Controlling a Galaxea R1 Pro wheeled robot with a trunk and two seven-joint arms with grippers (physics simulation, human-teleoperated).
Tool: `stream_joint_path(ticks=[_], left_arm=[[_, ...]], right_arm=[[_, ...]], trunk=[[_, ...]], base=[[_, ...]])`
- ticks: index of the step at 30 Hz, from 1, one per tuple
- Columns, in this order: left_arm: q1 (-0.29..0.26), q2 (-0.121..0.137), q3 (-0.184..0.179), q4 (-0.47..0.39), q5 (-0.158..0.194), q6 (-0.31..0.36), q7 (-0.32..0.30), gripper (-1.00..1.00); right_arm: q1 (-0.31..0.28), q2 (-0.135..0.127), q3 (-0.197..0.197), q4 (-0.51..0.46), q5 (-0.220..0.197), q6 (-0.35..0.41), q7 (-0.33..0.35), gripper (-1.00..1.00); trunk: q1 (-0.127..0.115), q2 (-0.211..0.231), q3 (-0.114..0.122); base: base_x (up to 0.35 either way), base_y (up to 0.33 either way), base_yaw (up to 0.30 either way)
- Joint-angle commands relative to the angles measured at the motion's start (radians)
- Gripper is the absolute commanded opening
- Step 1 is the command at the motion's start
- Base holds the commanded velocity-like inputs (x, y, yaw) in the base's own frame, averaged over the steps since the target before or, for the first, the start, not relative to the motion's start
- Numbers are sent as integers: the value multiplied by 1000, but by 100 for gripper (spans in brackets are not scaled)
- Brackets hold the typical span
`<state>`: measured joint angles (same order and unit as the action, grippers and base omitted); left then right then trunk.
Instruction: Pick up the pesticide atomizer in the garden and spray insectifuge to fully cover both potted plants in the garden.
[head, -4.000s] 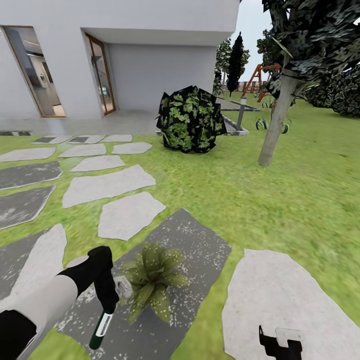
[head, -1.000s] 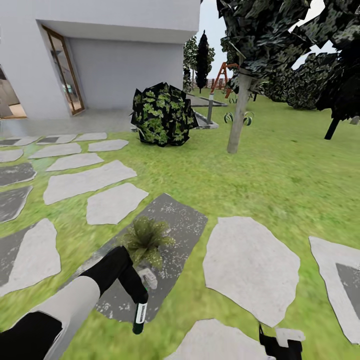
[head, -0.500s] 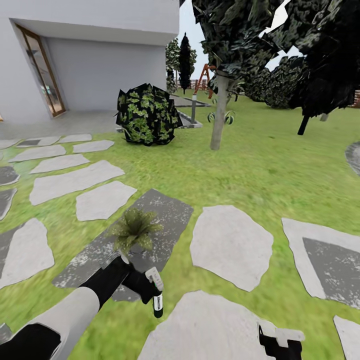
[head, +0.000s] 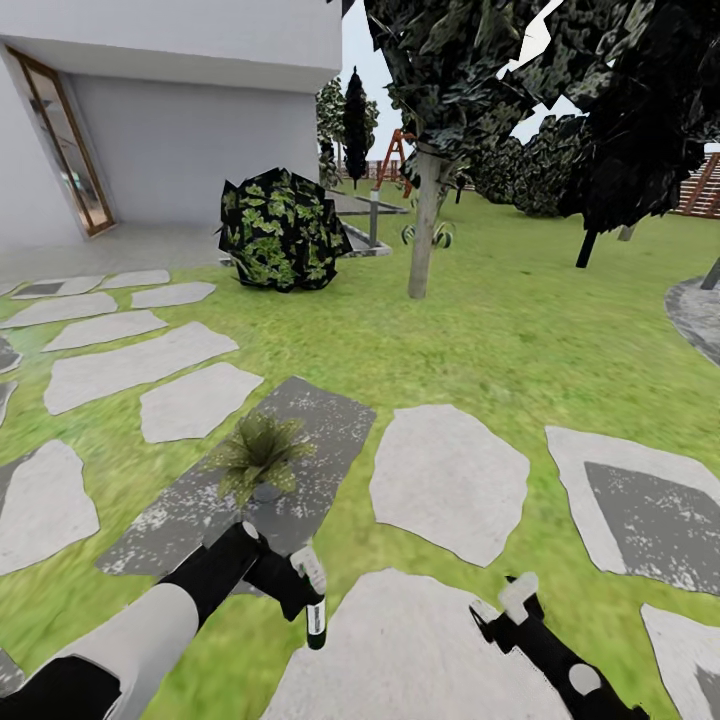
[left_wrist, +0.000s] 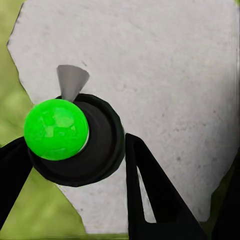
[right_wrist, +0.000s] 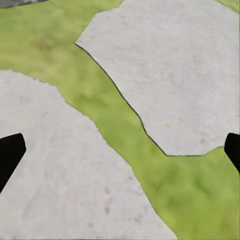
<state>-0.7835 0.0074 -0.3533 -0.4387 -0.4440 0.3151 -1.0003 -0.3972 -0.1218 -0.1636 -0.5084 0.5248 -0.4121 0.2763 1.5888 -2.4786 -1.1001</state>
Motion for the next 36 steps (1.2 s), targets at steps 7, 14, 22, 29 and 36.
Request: stream_joint_path(ticks=[7,14,22,29,36], left_arm=[[-35,15,7,-5,-36,18,-22,-100],[-34,19,4,-6,-72,-5,-27,-100],[-33,18,4,-5,-119,-50,-38,-100],[-33,17,0,-5,-231,-189,-38,-100],[-33,12,-131,-5,-230,-198,-38,-100]], right_arm=[[-30,12,-19,0,6,-13,6,100],[-29,15,13,0,11,-10,26,100],[-42,19,58,-17,8,-11,70,100],[-88,26,185,-28,6,-11,534,100],[-92,34,185,-41,5,-11,590,-100]], trunk=[[0,0,-1],[0,0,-1],[0,0,-1],[0,0,-1],[0,0,-1]], base=[[0,0,0],[0,0,0],[0,0,0],[0,0,0],[0,0,0]])
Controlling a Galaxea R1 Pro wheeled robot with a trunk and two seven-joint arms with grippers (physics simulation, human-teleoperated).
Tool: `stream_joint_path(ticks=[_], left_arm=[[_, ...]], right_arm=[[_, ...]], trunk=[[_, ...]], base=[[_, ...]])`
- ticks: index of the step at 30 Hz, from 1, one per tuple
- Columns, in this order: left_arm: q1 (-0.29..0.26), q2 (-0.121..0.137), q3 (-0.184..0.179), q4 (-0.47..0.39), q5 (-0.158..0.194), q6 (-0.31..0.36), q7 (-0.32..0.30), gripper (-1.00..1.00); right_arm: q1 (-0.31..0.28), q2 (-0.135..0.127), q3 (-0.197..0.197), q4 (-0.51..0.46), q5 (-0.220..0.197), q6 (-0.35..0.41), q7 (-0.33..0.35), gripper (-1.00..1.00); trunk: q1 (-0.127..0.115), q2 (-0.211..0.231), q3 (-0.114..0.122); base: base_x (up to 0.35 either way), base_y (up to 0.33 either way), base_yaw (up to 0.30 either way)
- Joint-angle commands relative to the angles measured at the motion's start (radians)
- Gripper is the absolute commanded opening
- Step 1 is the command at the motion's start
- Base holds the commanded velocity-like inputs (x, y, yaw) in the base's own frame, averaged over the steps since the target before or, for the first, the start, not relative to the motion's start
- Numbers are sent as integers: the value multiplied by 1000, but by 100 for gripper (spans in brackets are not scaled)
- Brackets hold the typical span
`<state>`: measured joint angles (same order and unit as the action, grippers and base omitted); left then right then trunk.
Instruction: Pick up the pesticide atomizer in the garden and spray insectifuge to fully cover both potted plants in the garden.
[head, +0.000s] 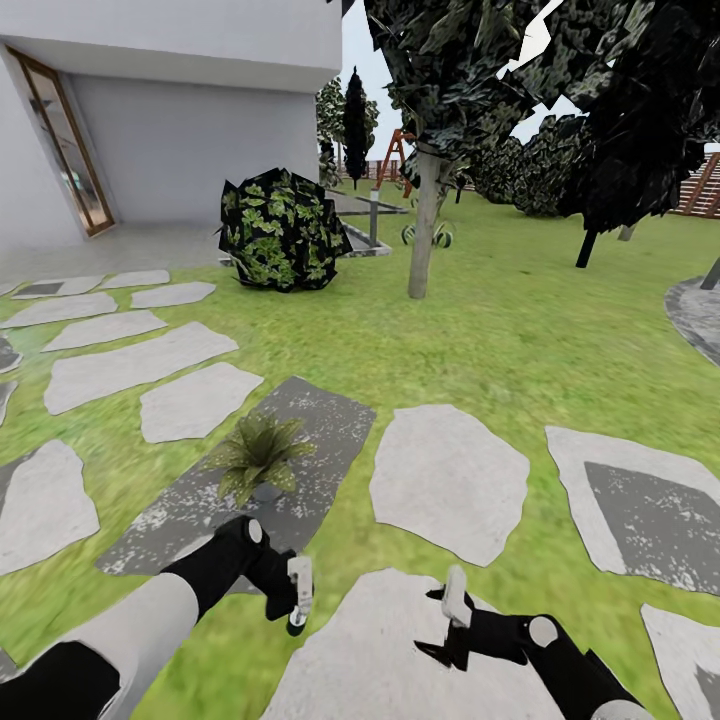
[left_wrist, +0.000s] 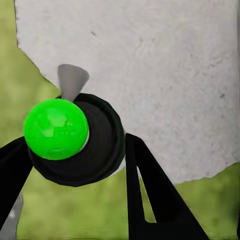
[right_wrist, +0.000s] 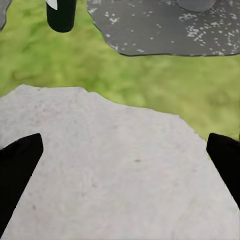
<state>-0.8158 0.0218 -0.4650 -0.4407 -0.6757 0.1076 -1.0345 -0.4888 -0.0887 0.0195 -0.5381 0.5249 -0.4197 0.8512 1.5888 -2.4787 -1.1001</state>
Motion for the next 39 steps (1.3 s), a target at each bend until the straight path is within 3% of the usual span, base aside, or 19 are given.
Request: stream_joint_path(ticks=[1,5,10,15,18,21,29,39], left_arm=[[0,-6,-23,-3,2,9,-4,-100],[0,-11,-28,-4,4,8,-4,-100],[0,-24,-71,-4,5,6,-4,-100],[1,-50,-82,-4,5,-12,-4,-100],[1,-61,-122,-4,5,-23,-4,-100],[1,-68,-137,-4,5,-24,-4,-100],[1,-100,-141,-16,4,-27,-1,-100],[1,-133,-142,-20,2,-26,8,-100]], right_arm=[[-1,2,2,-24,4,-4,29,-100],[-1,24,2,-41,3,-4,62,-100],[-1,41,2,-61,2,-3,79,-100],[-1,67,2,-87,0,-2,92,-100],[-1,83,2,-93,0,-2,94,-100],[-1,88,2,-97,0,-2,94,-100],[-1,91,2,-107,0,-2,94,-100],[-13,116,2,-108,0,-2,93,-100]], trunk=[[0,0,-1],[0,0,-1],[0,0,-1],[0,0,-1],[0,0,-1],[0,0,-1],[0,0,-1],[0,0,-1]], base=[[0,0,0],[0,0,0],[0,0,0],[0,0,0],[0,0,0],[0,0,0],[0,0,0],[0,0,0]])
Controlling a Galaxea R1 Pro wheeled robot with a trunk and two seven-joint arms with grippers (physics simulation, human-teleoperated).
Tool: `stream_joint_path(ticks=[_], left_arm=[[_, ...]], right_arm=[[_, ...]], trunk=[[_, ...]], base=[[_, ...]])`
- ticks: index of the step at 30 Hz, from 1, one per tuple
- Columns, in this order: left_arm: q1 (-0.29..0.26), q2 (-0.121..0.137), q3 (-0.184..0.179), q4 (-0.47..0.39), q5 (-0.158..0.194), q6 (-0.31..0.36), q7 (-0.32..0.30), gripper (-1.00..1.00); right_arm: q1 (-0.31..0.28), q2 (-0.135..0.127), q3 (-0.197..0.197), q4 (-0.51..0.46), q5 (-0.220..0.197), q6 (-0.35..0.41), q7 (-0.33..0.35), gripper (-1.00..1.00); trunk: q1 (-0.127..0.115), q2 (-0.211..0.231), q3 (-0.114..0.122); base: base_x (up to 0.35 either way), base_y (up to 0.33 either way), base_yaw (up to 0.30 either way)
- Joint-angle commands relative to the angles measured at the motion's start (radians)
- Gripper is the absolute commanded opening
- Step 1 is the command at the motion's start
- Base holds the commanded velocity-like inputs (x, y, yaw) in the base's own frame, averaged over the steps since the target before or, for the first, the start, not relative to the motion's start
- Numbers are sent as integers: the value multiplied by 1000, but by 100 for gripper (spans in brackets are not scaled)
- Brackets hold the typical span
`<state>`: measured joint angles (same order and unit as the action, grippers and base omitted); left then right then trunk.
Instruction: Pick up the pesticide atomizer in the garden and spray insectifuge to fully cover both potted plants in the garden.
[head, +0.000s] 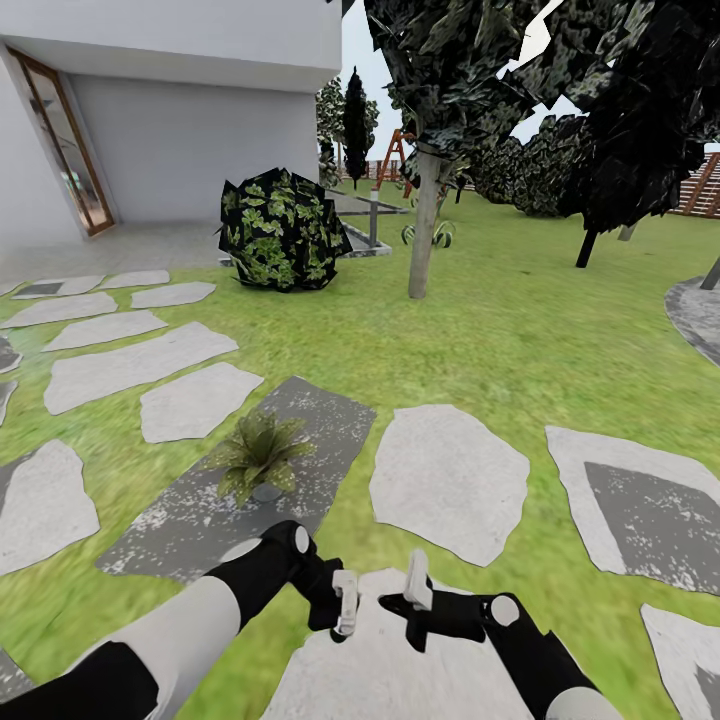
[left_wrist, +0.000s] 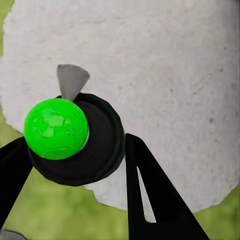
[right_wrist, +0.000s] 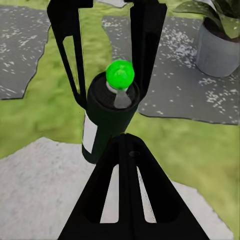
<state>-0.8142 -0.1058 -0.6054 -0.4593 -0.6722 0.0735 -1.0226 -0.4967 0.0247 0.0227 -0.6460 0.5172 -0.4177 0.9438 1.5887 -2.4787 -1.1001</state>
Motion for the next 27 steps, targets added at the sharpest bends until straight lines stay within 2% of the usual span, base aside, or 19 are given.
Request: stream_joint_path(ticks=[1,4,7,17,27], left_arm=[[0,-7,-5,-1,-1,8,-4,-100],[0,-9,-48,-1,-1,9,-3,-100],[0,-10,-66,-1,-1,9,-3,-100],[0,-26,-70,-2,-1,9,1,-100],[0,-29,-68,-1,7,9,28,-100]], right_arm=[[-6,2,-1,0,7,-4,1,-100],[-8,3,-1,0,7,-4,1,-100],[-8,3,-1,0,7,-4,1,-100],[-8,4,-1,0,7,-4,1,-100],[-8,4,-1,0,7,-4,1,-100]], trunk=[[0,0,-1],[0,0,-1],[0,0,-1],[0,0,-1],[0,0,-1]], base=[[0,0,0],[0,0,0],[0,0,0],[0,0,0],[0,0,0]])
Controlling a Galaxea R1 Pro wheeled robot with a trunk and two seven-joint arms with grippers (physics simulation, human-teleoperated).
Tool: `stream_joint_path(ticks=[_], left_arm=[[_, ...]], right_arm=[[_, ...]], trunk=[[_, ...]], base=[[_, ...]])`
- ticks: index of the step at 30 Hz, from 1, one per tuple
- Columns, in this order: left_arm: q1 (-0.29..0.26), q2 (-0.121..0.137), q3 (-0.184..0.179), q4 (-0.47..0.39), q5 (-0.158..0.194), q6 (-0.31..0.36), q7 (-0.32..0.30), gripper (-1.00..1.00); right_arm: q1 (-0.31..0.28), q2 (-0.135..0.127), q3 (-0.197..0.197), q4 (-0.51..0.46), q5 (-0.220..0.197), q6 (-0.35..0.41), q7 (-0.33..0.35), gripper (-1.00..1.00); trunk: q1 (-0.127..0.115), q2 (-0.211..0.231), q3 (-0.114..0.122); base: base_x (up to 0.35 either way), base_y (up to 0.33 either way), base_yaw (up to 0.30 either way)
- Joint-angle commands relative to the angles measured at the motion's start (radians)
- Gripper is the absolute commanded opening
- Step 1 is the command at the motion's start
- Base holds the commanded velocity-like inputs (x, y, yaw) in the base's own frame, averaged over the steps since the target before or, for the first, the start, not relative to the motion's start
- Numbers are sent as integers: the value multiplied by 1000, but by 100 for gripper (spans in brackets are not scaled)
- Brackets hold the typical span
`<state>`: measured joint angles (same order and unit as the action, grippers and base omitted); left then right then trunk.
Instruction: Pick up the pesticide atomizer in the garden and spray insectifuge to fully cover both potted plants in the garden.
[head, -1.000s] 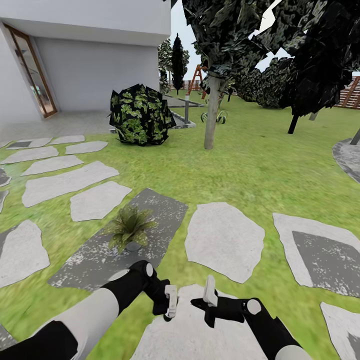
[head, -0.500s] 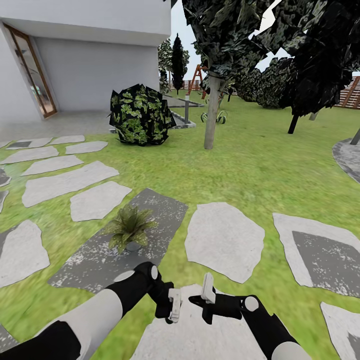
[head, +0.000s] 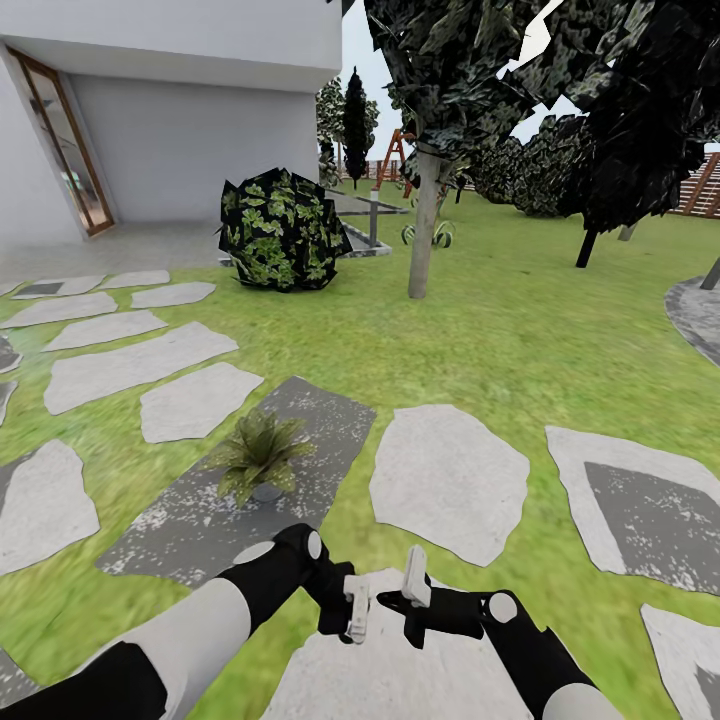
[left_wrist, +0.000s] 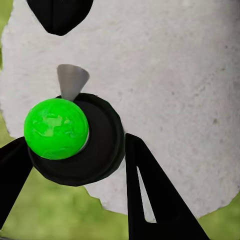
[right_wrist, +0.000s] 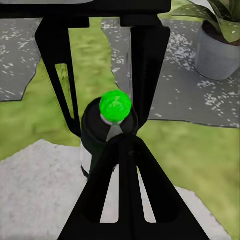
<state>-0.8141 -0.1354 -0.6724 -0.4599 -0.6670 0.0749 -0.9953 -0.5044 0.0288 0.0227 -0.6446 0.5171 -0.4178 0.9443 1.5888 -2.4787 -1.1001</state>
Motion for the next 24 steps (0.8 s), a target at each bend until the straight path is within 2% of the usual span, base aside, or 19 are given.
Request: stream_joint_path(ticks=[1,14,24], left_arm=[[0,0,-1,0,2,7,2,-100],[0,-1,-1,15,3,6,20,-100],[0,-15,-1,15,3,6,20,-100]], right_arm=[[0,0,-1,-1,7,-4,1,-100],[0,8,-1,-1,8,-4,1,-100],[0,8,-1,-1,8,-4,1,-100]], trunk=[[0,0,-1],[0,0,-1],[0,0,-1]], base=[[0,0,0],[0,0,0],[0,0,0]])
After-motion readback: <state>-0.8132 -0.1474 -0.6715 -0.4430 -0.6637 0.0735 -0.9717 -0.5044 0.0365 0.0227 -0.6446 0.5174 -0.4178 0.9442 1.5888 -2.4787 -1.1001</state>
